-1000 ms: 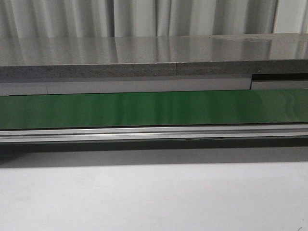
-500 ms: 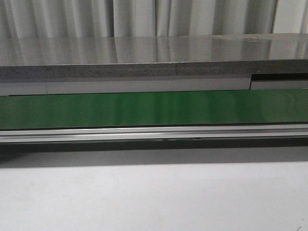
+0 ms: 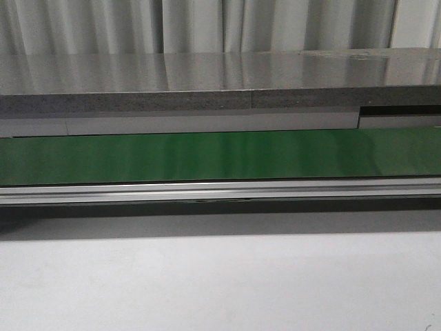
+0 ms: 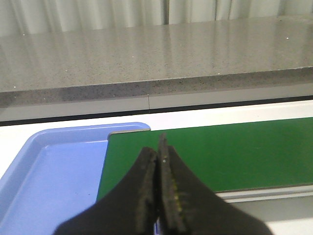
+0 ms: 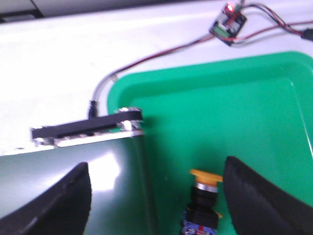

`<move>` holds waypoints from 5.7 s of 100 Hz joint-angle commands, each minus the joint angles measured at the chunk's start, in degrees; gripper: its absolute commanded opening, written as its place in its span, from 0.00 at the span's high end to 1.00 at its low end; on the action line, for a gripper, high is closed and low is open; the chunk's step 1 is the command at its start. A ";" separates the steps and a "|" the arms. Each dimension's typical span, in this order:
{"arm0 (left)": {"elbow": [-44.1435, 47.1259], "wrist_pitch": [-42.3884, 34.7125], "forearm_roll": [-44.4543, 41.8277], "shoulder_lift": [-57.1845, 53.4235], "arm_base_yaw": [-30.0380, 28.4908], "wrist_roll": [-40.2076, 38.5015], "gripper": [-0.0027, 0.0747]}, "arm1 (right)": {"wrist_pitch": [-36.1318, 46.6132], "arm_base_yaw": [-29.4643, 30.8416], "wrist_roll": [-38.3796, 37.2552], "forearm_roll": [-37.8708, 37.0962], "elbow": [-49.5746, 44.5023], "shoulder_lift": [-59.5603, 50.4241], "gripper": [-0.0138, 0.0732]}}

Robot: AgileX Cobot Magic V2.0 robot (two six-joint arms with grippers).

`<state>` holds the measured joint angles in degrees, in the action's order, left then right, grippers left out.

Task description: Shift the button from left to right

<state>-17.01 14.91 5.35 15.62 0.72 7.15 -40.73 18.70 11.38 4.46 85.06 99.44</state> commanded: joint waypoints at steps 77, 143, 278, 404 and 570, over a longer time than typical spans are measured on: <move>-1.72 -4.88 0.56 0.36 0.38 -0.03 0.99 | 18.94 -19.90 0.00 2.35 -25.82 -41.03 0.20; -1.72 -4.88 0.56 0.36 0.38 -0.03 0.99 | 17.17 -19.81 0.06 2.43 -57.62 -85.34 0.24; -1.72 -4.88 0.56 0.36 0.38 -0.03 0.99 | 19.55 -19.81 -0.01 2.55 -60.02 -86.12 0.92; -1.72 -4.88 0.56 0.36 0.38 -0.03 0.99 | 35.86 -19.97 -10.64 -1.66 -85.68 -101.15 0.92; 5.45 -10.36 -9.86 -4.83 0.38 -15.45 0.99 | 35.33 -19.97 -10.64 -1.66 -85.68 -101.15 0.92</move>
<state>-12.73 10.62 -3.45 12.23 0.72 -5.81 -10.15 -1.20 0.67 3.37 -1.51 -0.62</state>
